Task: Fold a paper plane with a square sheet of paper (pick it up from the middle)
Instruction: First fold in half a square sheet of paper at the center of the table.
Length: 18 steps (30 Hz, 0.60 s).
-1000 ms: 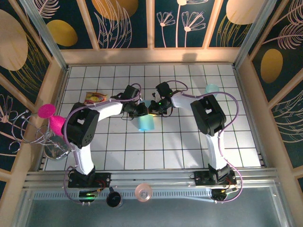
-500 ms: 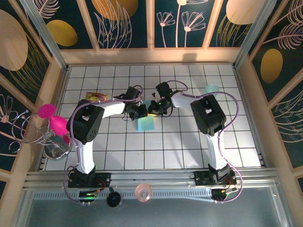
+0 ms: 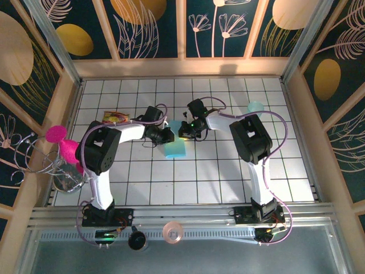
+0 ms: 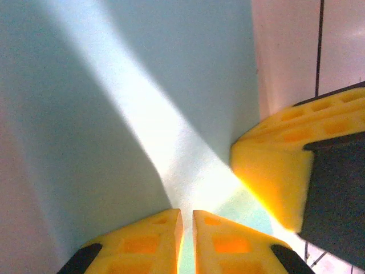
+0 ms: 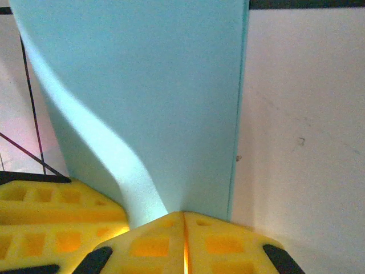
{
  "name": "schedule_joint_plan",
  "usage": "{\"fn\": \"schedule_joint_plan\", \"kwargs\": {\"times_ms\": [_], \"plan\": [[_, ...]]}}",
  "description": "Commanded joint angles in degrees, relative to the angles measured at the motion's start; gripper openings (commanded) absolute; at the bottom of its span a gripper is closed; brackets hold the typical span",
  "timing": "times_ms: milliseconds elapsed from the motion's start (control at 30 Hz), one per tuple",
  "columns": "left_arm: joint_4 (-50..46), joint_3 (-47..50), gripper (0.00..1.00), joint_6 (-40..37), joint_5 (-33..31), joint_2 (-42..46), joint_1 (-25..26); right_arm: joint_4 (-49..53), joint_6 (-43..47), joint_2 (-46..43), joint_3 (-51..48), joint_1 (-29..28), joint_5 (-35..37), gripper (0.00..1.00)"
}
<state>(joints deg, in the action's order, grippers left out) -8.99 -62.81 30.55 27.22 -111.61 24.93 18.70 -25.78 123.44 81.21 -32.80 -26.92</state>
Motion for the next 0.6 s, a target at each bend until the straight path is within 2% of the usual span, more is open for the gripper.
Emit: {"fn": "schedule_joint_plan", "kwargs": {"times_ms": [0, 267, 433, 567], "plan": [[-6.9, 3.8, 0.15, -2.2, -2.8, 0.7, -3.3, 10.9, 1.5, 9.1, -5.8, 1.1, 17.9, 0.10], [-8.0, 4.3, 0.15, -3.0, -2.7, 5.9, -6.6, 10.4, 1.3, 9.0, -6.0, 1.1, 17.7, 0.10], [-0.9, 3.7, 0.15, 2.1, 5.7, 8.0, -5.7, 10.1, 1.3, 9.0, -6.0, 1.1, 17.4, 0.10], [3.5, 1.8, 0.15, 4.9, 8.6, 5.4, -2.3, 10.0, 1.1, 9.0, -6.1, 1.1, 17.4, 0.10]]}}
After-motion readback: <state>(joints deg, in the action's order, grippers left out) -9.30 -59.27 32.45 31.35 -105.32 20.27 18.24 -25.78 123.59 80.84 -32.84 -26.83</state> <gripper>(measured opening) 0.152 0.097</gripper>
